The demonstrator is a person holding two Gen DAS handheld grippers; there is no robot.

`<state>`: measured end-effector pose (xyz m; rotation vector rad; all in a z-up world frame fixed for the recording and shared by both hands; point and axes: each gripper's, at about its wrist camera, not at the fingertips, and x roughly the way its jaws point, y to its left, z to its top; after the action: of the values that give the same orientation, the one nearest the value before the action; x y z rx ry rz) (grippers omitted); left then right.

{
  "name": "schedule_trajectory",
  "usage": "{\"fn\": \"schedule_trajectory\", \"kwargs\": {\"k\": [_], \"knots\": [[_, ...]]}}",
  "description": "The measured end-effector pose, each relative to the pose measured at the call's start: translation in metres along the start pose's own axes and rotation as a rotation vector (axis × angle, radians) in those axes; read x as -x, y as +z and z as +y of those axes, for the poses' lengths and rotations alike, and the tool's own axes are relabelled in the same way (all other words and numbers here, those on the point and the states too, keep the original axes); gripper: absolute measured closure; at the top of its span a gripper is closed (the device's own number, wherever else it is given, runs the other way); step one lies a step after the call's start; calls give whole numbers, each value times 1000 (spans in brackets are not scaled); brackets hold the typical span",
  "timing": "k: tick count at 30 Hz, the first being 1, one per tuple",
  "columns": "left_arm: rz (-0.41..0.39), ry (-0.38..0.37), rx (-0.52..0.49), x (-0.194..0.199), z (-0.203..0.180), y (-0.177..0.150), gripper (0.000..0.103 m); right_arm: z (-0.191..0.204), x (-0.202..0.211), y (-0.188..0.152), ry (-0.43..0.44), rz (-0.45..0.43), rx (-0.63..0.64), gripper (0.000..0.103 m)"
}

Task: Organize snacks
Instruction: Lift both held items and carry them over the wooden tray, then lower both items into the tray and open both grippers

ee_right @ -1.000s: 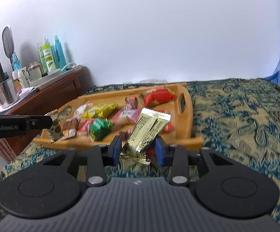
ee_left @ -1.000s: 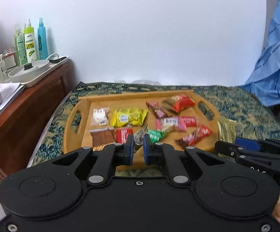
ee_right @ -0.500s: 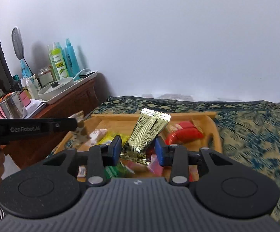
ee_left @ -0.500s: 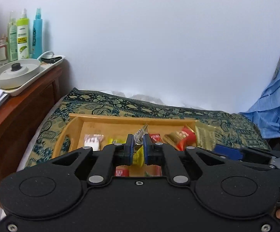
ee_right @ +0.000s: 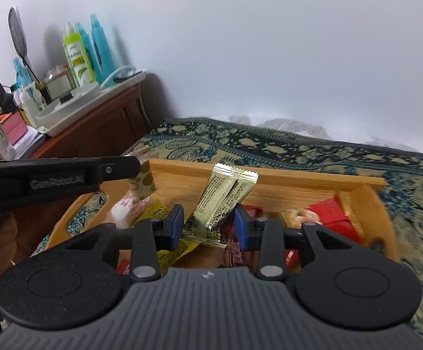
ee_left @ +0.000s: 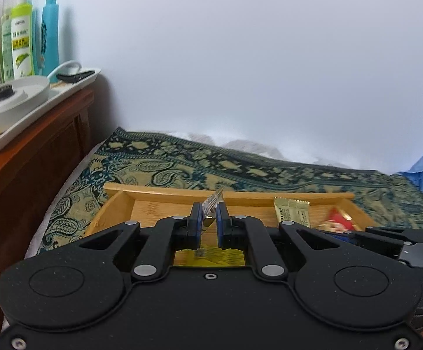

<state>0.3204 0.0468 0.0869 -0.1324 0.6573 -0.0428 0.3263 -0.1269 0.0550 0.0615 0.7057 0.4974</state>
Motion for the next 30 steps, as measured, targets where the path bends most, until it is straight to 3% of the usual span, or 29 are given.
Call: {"fn": "schedule_trajectory", "kwargs": {"k": [13,30], "knots": [[15,7,-35,-34,3,-10,93,4,-41,7,14,63,31,62],[49,-6,-11,-49,6,-18,93,5,-49,3,41,80,51,60]]}}
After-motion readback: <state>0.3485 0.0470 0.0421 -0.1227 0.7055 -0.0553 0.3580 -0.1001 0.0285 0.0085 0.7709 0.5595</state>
